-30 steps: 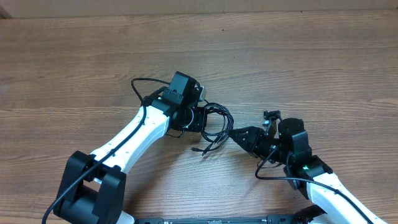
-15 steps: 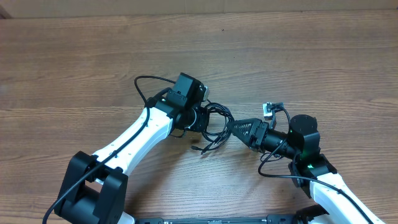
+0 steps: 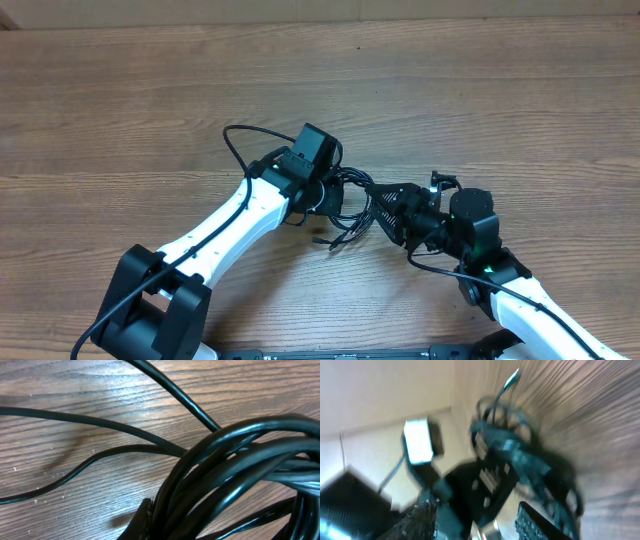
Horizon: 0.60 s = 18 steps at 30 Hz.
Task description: Untangle cables
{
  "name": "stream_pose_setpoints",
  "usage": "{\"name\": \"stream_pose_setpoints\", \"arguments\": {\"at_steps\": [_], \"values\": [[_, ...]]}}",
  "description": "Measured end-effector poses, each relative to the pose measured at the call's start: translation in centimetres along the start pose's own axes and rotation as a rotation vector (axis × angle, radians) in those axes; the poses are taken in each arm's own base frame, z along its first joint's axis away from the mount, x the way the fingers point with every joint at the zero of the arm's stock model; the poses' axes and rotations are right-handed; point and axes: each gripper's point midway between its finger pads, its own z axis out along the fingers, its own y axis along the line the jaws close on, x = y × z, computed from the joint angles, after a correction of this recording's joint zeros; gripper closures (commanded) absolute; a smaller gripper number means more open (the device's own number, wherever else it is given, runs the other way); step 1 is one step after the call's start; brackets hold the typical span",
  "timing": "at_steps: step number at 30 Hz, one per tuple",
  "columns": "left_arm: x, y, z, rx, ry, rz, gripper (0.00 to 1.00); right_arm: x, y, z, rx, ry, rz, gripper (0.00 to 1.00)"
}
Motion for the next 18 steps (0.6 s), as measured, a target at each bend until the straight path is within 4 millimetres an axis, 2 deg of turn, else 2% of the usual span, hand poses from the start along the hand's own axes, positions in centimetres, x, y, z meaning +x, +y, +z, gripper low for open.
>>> {"name": "stream_pose_setpoints", "arguments": {"at_steps": [8, 13, 18], "values": [[1.2, -0.8, 0.3, -0.012, 0.027, 0.021, 0.96, -3.3, -2.7, 0.9, 0.083, -0.167, 0.070, 0.57], [1.6, -2.2, 0.5, 0.004, 0.026, 0.099, 0.96, -4.1, -4.0, 1.4, 0.117, -0.196, 0.090, 0.64], [2.0, -3.7, 0.6, 0.047, 0.028, 0.185, 0.96, -4.3, -5.0, 1.6, 0.147, -0.199, 0.105, 0.65]]}}
